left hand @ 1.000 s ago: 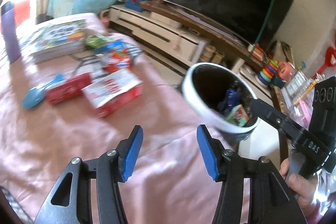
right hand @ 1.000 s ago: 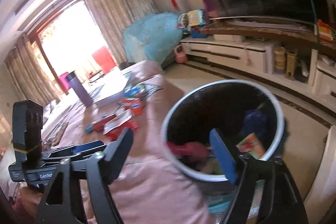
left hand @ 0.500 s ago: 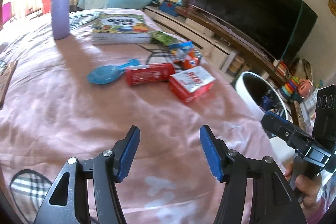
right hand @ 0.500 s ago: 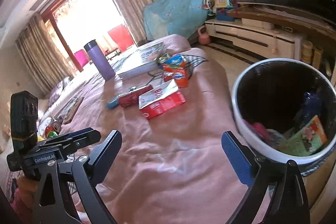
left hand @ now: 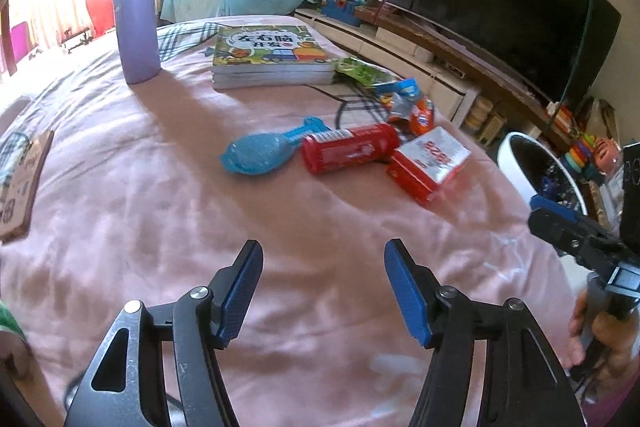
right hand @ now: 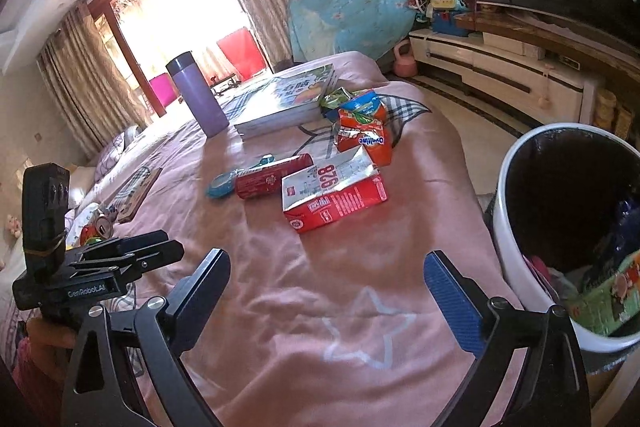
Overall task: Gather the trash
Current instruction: 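Grasp the blue brush with left tool while right tool grasps red-white milk carton, then carry both items over the bin and open both tools to drop them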
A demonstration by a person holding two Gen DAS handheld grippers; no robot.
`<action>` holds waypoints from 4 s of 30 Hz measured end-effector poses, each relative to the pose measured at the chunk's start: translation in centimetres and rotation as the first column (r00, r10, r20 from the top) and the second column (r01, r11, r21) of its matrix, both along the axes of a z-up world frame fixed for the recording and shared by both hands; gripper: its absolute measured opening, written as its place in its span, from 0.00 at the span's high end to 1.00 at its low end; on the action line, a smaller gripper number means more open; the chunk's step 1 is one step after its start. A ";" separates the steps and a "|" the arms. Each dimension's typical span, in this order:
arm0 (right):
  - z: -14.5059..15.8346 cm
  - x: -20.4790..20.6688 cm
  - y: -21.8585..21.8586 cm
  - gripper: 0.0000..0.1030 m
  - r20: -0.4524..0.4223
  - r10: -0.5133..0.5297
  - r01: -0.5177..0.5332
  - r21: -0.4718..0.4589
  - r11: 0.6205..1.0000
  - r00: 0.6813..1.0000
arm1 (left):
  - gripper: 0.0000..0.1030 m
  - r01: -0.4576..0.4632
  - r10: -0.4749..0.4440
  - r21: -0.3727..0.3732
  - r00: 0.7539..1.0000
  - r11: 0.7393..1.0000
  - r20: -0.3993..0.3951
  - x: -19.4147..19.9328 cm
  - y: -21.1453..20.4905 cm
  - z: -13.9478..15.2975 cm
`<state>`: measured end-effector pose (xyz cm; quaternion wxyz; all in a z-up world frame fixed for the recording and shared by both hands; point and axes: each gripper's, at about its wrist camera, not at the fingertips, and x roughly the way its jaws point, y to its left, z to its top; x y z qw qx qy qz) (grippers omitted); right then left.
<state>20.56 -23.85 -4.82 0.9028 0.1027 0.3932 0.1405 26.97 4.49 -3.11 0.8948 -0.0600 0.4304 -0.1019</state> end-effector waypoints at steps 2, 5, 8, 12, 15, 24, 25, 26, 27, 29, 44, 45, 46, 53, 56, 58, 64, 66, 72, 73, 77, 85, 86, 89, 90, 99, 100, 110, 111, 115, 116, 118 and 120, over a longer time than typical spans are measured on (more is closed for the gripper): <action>0.0 0.5 0.1 0.05 -0.002 0.004 -0.004 0.002 1.000 1.000 | 0.37 0.001 -0.001 0.020 1.000 1.000 -0.008 1.1 0.2 -0.3; -0.1 1.5 0.2 0.05 -0.009 0.012 -0.012 0.010 1.000 1.000 | 0.34 -0.004 0.005 0.054 1.000 0.999 -0.022 2.9 0.4 -0.9; -0.5 2.5 0.5 0.05 -0.023 0.015 -0.015 0.014 1.000 1.000 | 0.34 -0.002 0.004 0.083 1.000 0.997 -0.027 4.5 0.4 -1.2; -1.2 3.8 1.2 0.05 -0.042 0.049 -0.049 -0.007 0.999 0.998 | 0.32 0.008 -0.004 0.135 1.000 0.991 -0.030 6.7 0.4 -1.9; -1.4 4.8 1.8 0.05 -0.044 0.080 -0.082 -0.050 0.995 0.996 | 0.32 0.017 -0.012 0.165 0.999 0.986 -0.030 8.3 0.6 -2.5; -3.5 8.2 4.1 0.03 -0.111 0.169 -0.188 -0.184 0.965 0.979 | 0.31 0.091 -0.077 0.236 0.995 0.967 -0.065 12.6 0.2 -4.8; -3.8 8.4 4.2 0.03 -0.117 0.171 -0.191 -0.191 0.963 0.978 | 0.31 0.099 -0.086 0.236 0.994 0.967 -0.066 12.8 0.1 -4.9; -4.1 8.6 4.4 0.03 -0.124 0.176 -0.198 -0.200 0.960 0.977 | 0.31 0.111 -0.098 0.233 0.993 0.966 -0.065 13.2 0.0 -5.2; -4.2 8.8 4.5 0.03 -0.125 0.178 -0.201 -0.204 0.958 0.976 | 0.31 0.117 -0.105 0.228 0.992 0.967 -0.065 13.3 -0.1 -5.3; -4.3 9.1 4.4 0.06 -0.125 0.176 -0.199 -0.197 0.960 0.976 | 0.35 0.128 -0.116 0.221 0.991 0.967 -0.066 13.5 -0.3 -5.5; -2.0 4.8 1.7 0.12 -0.046 0.123 -0.125 -0.055 0.991 0.991 | 0.51 0.050 -0.048 0.101 0.999 0.994 -0.019 8.2 0.1 -3.4; -1.8 4.3 1.3 0.12 -0.039 0.114 -0.116 -0.045 0.992 0.993 | 0.51 0.042 -0.041 0.077 0.999 0.996 -0.015 7.4 0.1 -3.2; -1.6 3.8 0.9 0.12 -0.032 0.104 -0.105 -0.039 0.994 0.994 | 0.51 0.039 -0.038 0.058 0.999 0.998 -0.013 6.6 0.0 -3.0; -0.5 0.6 -1.3 0.12 -0.003 0.059 -0.059 0.003 0.998 0.998 | 0.51 0.095 -0.095 -0.042 0.995 0.995 -0.009 2.4 -2.8 -2.1; 0.1 -0.6 -2.4 0.12 0.010 0.031 -0.031 0.009 0.999 0.999 | 0.51 0.127 -0.127 -0.058 0.992 0.990 0.001 1.5 -4.7 -1.4; 0.6 -1.4 -3.5 0.12 0.020 0.008 -0.008 0.009 1.000 1.000 | 0.51 0.141 -0.141 -0.068 0.990 0.988 0.007 1.1 -5.6 -1.0; 1.7 -3.2 -7.0 0.12 0.043 -0.067 0.067 0.001 0.998 0.997 | 0.51 0.183 -0.182 -0.084 0.983 0.979 0.020 0.4 -8.8 -0.2; 2.0 -3.7 -8.3 0.12 0.046 -0.091 0.091 -0.005 0.996 0.995 | 0.51 0.197 -0.196 -0.087 0.980 0.977 0.024 0.5 -9.9 0.0; 2.5 -4.9 -11.9 0.12 0.054 -0.159 0.160 -0.013 0.987 0.986 | 0.51 0.237 -0.235 -0.086 0.972 0.968 0.029 1.1 -13.0 0.1; 2.5 -5.1 -12.4 0.12 0.056 -0.167 0.168 -0.015 0.986 0.984 | 0.51 0.241 -0.239 -0.088 0.971 0.967 0.029 1.2 -13.4 0.1; 2.6 -5.4 -14.3 0.12 0.058 -0.201 0.203 -0.022 0.979 0.978 | 0.51 0.262 -0.260 -0.091 0.965 0.961 0.032 1.9 -15.0 0.2; 2.3 -4.9 -16.8 0.12 0.052 -0.240 0.242 -0.025 0.970 0.969 | 0.51 0.294 -0.292 -0.084 0.956 0.952 0.038 3.4 -18.4 0.8; 2.2 -4.8 -17.1 0.12 0.048 -0.243 0.244 -0.027 0.969 0.969 | 0.51 0.297 -0.295 -0.081 0.955 0.951 0.039 3.6 -18.7 0.7; 2.0 -4.4 -17.8 0.12 0.044 -0.247 0.248 -0.036 0.968 0.968 | 0.51 0.308 -0.306 -0.072 0.951 0.949 0.038 4.4 -20.0 0.7; 2.0 -4.2 -18.0 0.12 0.042 -0.249 0.250 -0.041 0.967 0.968 | 0.51 0.311 -0.310 -0.070 0.950 0.948 0.036 4.7 -20.4 0.7; 2.2 -3.7 -19.1 0.12 0.039 -0.247 0.250 -0.066 0.966 0.968 | 0.51 0.328 -0.327 -0.058 0.945 0.943 0.027 7.0 -23.2 0.3; 2.2 -3.6 -19.2 0.12 0.038 -0.247 0.249 -0.068 0.966 0.968 | 0.51 0.330 -0.329 -0.056 0.944 0.942 0.027 7.2 -23.5 0.3; 1.8 -2.6 -19.9 0.12 0.010 -0.230 0.230 -0.090 0.969 0.973 | 0.50 0.338 -0.338 -0.037 0.941 0.940 0.003 9.4 -25.7 -0.4; 1.7 -2.6 -19.9 0.12 0.008 -0.227 0.227 -0.091 0.970 0.974 | 0.50 0.338 -0.338 -0.037 0.941 0.940 0.000 9.5 -25.8 -0.6; 1.7 -2.2 -20.0 0.12 0.002 -0.222 0.221 -0.100 0.970 0.975 | 0.50 0.339 -0.339 -0.038 0.941 0.940 -0.010 10.3 -26.4 -0.9; 1.6 -2.1 -20.0 0.12 0.000 -0.221 0.220 -0.103 0.970 0.975 | 0.50 0.339 -0.339 -0.039 0.941 0.940 -0.012 10.4 -26.6 -0.9; 1.4 -2.0 -20.2 0.12 -0.005 -0.220 0.218 -0.107 0.970 0.976 | 0.50 0.338 -0.339 -0.036 0.941 0.940 -0.013 10.7 -26.9 -0.9; 1.4 -1.8 -20.1 0.12 -0.005 -0.218 0.216 -0.116 0.969 0.976 | 0.50 0.338 -0.338 -0.034 0.941 0.941 -0.014 10.8 -27.1 -1.0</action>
